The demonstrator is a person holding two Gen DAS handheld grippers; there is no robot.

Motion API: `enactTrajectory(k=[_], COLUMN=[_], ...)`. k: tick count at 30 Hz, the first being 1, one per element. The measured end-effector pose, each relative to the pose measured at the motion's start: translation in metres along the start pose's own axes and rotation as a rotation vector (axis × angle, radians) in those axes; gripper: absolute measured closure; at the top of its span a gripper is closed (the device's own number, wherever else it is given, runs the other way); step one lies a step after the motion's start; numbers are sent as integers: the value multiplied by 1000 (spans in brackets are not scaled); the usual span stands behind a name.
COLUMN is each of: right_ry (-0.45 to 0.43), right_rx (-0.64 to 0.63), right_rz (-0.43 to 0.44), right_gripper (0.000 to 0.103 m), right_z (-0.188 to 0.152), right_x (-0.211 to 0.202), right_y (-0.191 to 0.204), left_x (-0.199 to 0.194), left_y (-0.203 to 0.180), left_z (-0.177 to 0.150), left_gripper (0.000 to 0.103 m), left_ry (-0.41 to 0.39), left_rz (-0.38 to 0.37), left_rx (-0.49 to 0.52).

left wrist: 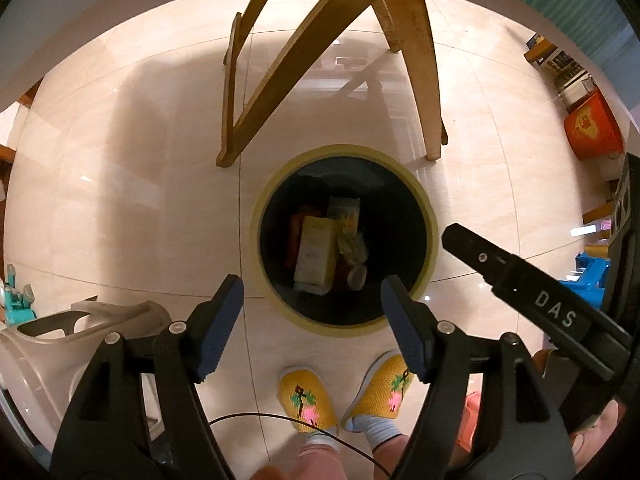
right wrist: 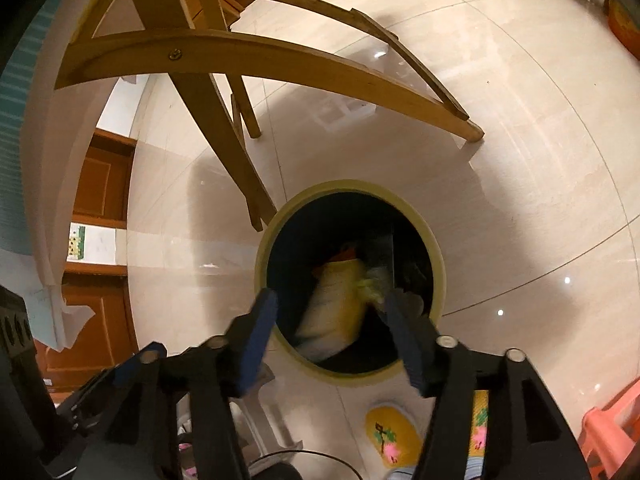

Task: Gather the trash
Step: 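Lower both items into the black bin and open both tools, then raise both tools back above the table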

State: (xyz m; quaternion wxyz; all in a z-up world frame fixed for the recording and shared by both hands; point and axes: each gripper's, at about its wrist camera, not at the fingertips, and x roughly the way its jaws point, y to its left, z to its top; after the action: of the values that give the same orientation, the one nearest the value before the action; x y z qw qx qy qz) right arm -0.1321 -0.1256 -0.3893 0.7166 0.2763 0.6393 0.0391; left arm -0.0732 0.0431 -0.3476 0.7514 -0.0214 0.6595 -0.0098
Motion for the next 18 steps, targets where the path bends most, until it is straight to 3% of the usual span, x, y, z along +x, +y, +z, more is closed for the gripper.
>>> enactTrajectory(k=[10, 18], right_ry=[-16, -18], right_rx=[-94, -133], right_rz=[-39, -45], right_gripper=[43, 43], right_z=[-2, -3], right_x=[-54, -150], right_y=[27, 58], left_x=[-67, -173], left_y=[9, 28], left_z=[-4, -2], left_gripper=[34, 34], left_ry=[-43, -90], left_rz=[-20, -14], left_rx=[-28, -65])
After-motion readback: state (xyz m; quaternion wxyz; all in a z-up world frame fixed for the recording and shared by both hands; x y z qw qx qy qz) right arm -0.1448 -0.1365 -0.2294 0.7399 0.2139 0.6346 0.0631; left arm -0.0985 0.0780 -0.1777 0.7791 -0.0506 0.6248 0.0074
